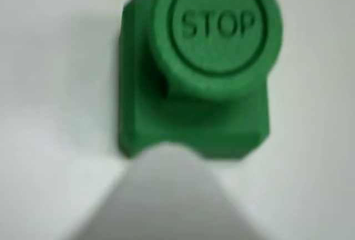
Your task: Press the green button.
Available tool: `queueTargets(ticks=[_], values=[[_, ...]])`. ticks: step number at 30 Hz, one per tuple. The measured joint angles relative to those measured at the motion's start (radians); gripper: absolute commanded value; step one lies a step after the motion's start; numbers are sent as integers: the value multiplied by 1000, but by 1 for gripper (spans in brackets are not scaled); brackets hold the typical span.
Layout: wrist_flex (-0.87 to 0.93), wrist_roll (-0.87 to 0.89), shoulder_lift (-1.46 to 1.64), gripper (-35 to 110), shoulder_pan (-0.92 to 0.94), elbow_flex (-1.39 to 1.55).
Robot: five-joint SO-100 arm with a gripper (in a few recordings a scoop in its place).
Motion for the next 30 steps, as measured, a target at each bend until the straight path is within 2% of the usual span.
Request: queueTargets(ticks=[3, 8, 21, 30], values=[[-31, -2, 149, 0, -17, 101], [-97, -12, 201, 0, -29, 164], [-463, -11, 206, 0, -29, 495], [-497, 25, 206, 0, -5, 606]])
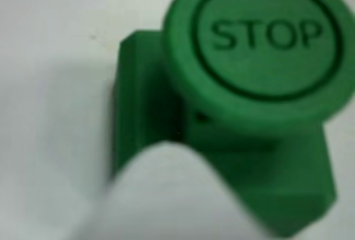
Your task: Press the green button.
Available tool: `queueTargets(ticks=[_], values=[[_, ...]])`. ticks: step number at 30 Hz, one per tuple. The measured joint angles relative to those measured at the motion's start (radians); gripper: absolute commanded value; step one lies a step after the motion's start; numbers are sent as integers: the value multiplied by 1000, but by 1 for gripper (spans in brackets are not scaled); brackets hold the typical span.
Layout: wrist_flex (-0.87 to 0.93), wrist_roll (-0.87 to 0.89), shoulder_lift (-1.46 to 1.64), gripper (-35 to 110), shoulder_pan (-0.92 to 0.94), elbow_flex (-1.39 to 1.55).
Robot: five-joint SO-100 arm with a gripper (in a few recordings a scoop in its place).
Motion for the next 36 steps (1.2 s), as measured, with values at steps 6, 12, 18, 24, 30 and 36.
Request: queueTargets(ticks=[6, 12, 18, 24, 30, 36], values=[[135, 34, 0, 0, 17, 0], [407, 146, 0, 0, 29, 0], [453, 140, 5, 0, 31, 0], [466, 86, 6, 0, 31, 0], [466, 80, 6, 0, 31, 0], [466, 80, 6, 0, 31, 0]])
